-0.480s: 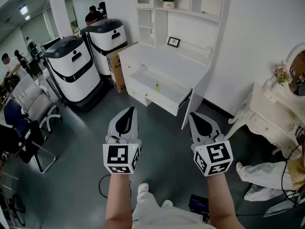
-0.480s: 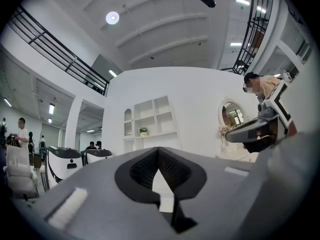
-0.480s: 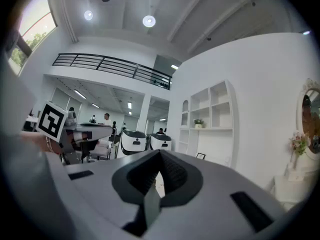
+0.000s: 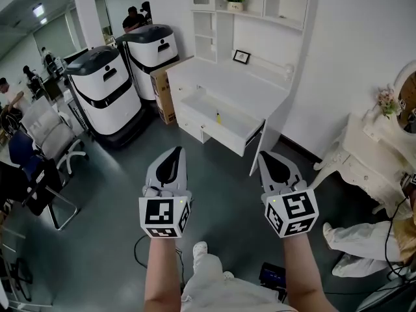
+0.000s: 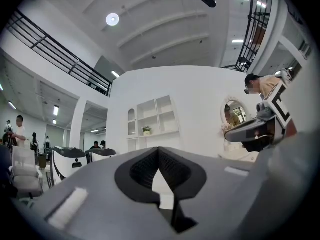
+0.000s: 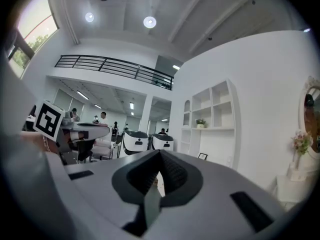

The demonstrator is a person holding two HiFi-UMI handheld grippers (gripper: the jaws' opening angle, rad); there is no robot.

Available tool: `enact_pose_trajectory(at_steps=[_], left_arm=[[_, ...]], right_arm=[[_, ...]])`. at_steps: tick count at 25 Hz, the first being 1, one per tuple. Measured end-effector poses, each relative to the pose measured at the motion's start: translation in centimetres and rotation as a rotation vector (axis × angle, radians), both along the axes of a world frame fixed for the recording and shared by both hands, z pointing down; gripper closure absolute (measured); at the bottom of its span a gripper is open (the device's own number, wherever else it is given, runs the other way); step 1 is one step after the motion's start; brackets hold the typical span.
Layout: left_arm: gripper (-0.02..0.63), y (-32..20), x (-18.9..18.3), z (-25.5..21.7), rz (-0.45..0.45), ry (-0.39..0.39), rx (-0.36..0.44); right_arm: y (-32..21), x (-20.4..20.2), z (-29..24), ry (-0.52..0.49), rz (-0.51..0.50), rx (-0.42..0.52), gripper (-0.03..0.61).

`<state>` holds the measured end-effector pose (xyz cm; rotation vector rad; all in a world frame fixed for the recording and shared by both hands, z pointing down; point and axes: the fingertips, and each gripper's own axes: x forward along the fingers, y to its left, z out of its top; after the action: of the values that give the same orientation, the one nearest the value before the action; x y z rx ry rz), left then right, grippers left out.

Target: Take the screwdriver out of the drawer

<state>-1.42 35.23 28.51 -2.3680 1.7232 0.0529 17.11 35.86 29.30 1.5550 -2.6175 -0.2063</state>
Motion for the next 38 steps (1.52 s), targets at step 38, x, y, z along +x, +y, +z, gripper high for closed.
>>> enact_pose_trajectory(at_steps=[38], left_arm=[[0.604, -29.5, -8.6, -1.3, 0.030, 0.037, 0.003]], right_arm=[[-28.0, -6.2, -2.1, -0.054, 0.087, 0.028, 0.571]])
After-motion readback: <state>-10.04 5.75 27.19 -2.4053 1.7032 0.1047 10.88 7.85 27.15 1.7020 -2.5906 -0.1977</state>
